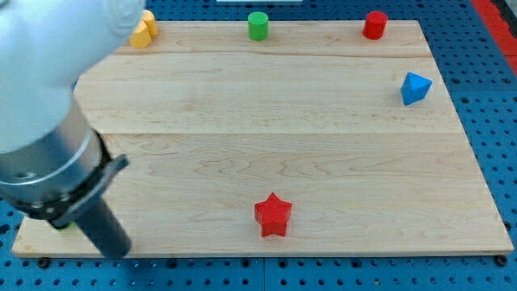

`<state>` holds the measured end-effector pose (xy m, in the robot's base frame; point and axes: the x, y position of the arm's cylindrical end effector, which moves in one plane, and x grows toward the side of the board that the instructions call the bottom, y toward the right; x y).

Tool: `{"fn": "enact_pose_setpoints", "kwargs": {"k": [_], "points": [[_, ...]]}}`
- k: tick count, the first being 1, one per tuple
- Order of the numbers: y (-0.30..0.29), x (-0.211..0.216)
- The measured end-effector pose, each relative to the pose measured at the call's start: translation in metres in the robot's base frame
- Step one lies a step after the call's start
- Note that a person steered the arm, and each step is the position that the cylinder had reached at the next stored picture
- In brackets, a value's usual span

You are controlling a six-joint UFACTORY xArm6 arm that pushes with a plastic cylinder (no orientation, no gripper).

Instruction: Push the green star a little bit up

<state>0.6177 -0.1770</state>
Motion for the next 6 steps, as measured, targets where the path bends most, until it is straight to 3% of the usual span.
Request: {"fn": "enact_pose_setpoints", "kwargs": {"k": [2,4,6], "points": [[-0.084,0.0],[-0.127,-0.003],[-0.127,-0.012]]}}
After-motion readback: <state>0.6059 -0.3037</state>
